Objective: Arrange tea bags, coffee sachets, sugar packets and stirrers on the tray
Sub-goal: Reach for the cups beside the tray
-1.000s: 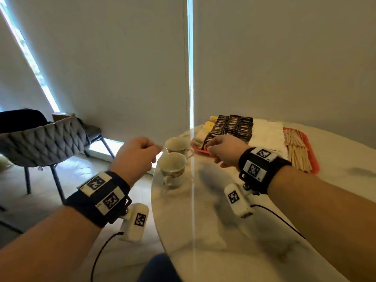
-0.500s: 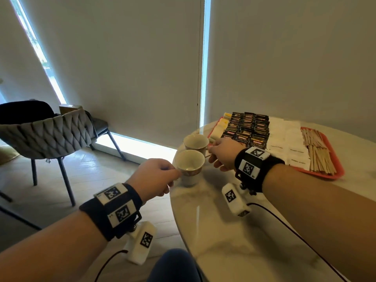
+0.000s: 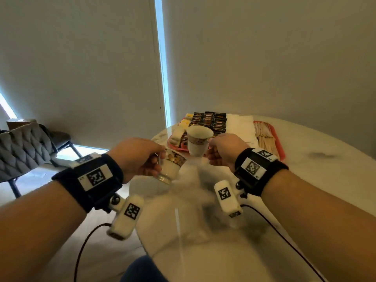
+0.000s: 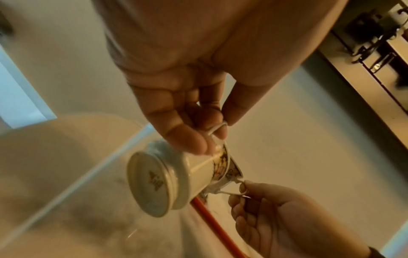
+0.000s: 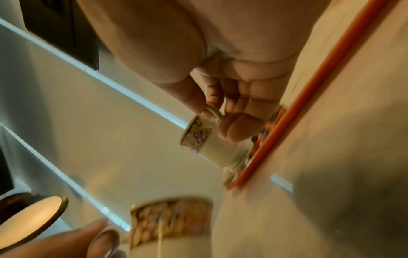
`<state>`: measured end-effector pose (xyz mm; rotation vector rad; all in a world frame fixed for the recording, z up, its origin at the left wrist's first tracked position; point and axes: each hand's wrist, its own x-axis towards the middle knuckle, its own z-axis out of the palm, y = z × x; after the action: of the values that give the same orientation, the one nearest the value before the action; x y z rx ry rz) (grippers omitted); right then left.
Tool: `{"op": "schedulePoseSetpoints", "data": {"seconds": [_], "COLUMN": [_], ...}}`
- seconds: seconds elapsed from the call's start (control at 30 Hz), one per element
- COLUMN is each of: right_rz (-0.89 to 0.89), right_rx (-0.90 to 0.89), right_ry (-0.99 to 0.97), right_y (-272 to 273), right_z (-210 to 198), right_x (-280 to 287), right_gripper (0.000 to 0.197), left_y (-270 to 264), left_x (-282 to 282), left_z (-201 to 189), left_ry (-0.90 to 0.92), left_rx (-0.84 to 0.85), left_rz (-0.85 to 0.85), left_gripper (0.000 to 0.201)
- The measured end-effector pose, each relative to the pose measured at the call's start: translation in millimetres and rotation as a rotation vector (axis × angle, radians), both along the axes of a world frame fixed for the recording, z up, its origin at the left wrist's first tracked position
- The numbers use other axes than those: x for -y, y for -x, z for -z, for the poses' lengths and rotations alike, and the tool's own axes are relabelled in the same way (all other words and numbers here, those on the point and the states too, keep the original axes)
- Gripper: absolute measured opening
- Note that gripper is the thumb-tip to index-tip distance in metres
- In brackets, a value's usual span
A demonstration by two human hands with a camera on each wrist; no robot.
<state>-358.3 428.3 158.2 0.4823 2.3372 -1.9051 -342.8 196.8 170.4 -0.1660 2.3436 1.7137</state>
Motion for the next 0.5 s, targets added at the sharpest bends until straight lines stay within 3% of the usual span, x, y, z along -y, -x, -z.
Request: {"op": "schedulePoseSetpoints", "data": {"seconds": [0.33,0.5], "right_rz": [0.415,0.532], "right_rx": [-0.056,-0.016], "right_ry": [-0.026,-0.044], "right_y": [-55,-63], "right_z": [-5,6], "right_x": [-186,-263], "right_gripper": [0.015,0.013], "left_y": [18,23], "left_x": [-213,-312], "left_z": [-7,-1], "left_ry": [-0.106,-0.161], "left_rx": [0.102,0.172], "left_rz": [0.341,0.355], "left_gripper": [0.019,0.019]}}
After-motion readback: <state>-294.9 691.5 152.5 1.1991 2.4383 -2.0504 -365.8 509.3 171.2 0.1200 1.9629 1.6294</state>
